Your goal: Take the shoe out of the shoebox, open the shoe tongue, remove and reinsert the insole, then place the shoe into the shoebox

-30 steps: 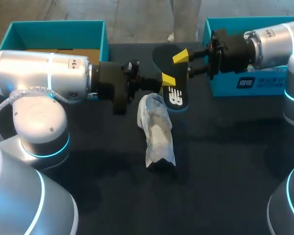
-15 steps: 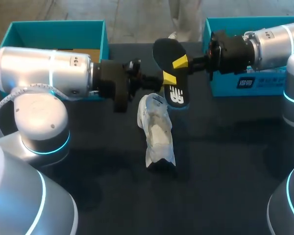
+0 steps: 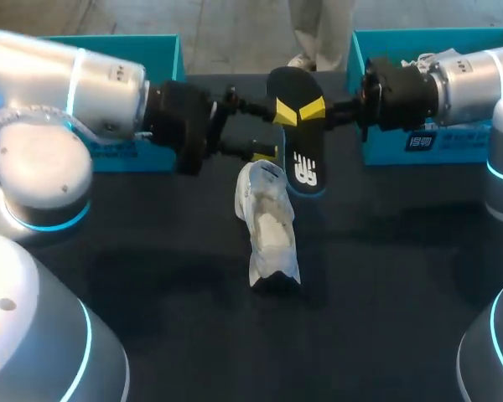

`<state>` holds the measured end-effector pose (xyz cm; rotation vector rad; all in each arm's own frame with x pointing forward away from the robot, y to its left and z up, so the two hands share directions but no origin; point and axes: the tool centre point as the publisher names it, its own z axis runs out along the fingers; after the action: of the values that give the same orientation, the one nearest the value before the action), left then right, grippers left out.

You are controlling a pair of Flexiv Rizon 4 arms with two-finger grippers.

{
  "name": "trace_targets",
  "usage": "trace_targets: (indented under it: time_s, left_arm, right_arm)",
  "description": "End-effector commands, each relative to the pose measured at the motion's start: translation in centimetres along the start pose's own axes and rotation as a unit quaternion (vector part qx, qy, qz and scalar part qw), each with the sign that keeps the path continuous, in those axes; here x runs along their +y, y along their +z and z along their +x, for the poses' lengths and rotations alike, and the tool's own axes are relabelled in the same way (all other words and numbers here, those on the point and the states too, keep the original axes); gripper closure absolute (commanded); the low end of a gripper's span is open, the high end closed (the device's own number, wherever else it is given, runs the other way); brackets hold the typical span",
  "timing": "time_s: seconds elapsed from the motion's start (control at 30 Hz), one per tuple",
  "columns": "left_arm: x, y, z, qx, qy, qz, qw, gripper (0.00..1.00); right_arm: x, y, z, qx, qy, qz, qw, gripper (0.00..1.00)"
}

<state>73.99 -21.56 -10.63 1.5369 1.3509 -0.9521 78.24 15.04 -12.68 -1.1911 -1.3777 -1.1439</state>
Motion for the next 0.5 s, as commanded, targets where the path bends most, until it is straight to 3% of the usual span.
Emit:
trace_targets:
  time_s: [0.03, 0.5]
  left_arm:
    - [0.5, -2.3, -0.9, 0.087, 0.005, 0.023, 0.996, 0.00]
    - [1.6, -3.9, -2.0, 0.273, -0.007, 0.029, 0.961, 0.00]
  right_arm:
    - [0.1, 0.1, -0.3, 0.001, -0.001, 0.001, 1.000, 1.00]
    - [0.1, 0.6, -0.8, 0.003, 0.003, 0.005, 1.000, 1.00]
